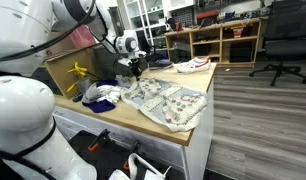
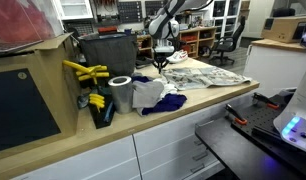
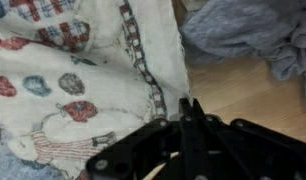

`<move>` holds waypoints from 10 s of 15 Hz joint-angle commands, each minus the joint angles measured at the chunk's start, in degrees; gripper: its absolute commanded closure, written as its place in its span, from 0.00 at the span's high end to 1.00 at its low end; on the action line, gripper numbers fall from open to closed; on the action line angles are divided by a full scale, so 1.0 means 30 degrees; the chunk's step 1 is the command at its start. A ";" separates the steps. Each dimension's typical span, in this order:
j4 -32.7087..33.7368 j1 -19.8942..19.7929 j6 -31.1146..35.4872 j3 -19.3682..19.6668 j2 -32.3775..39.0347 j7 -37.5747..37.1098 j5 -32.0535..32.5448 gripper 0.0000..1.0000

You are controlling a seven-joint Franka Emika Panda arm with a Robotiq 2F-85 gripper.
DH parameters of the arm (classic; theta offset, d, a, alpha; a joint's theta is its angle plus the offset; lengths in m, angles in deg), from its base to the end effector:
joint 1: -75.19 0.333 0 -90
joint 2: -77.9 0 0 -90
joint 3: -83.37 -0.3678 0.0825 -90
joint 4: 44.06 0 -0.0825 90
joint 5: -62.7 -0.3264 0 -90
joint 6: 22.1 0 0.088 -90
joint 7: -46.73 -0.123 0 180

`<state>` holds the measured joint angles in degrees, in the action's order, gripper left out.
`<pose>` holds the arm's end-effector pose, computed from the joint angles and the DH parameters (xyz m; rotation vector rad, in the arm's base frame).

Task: Fold the towel from left to right then move it to the left.

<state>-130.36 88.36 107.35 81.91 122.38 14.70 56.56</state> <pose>0.6800 0.1778 0.2623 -3.0027 0.5773 0.0932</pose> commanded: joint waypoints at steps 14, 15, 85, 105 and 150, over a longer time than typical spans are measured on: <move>0.0146 -0.0385 -0.0791 -0.0906 -0.2121 0.1382 -0.1082 0.00; -0.0214 -0.0627 -0.0917 -0.0916 -0.2475 0.1612 -0.1168 0.00; -0.7701 -0.5676 -0.4143 0.2925 -0.8706 0.6544 0.4962 0.99; -0.9498 -0.4149 -0.3578 0.2219 -0.5776 0.3981 0.3120 1.00; -1.4980 -0.4683 -0.4878 0.3199 -1.0316 0.4935 0.9367 0.01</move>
<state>-172.48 74.79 93.50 90.77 94.27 29.43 82.13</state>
